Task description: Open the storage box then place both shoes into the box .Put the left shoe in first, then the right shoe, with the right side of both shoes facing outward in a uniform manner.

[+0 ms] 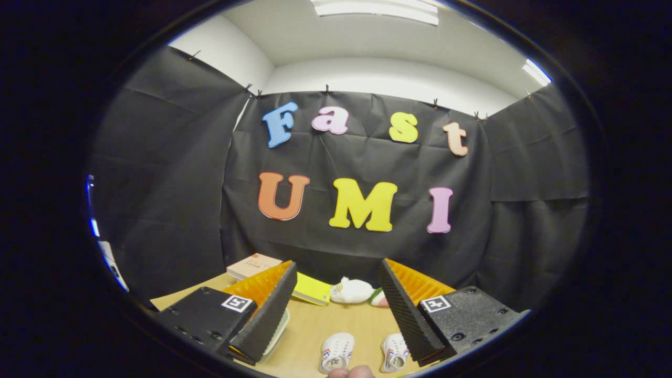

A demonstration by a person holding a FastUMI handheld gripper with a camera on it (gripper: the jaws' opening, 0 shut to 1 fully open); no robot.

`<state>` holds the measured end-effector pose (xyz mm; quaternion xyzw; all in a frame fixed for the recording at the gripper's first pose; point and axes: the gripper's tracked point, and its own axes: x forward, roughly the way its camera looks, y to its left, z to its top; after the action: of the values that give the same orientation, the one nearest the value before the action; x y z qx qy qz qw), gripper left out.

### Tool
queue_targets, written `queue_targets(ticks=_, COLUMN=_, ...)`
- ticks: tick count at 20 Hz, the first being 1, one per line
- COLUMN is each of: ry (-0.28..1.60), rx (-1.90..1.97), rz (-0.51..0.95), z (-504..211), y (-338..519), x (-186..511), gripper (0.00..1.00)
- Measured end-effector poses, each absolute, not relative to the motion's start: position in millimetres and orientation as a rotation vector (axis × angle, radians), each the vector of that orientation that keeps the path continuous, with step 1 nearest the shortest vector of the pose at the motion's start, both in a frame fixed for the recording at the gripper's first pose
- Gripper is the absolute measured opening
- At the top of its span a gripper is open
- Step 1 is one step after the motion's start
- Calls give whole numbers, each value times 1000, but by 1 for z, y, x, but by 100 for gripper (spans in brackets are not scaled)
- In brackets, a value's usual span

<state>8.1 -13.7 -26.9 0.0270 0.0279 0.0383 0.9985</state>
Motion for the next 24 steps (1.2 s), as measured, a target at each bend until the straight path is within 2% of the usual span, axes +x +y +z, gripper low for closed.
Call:
queue_targets(ticks=6, ry=163, rx=116, rz=204, z=-74, y=-4, x=21, gripper=100)
queue_targets(ticks=15, ry=443, rx=314, rz=650, z=-186, y=70, x=19, gripper=100)
queue_targets(ticks=24, ry=734, rx=631, rz=829, z=-270, y=119, x=19, gripper=100)
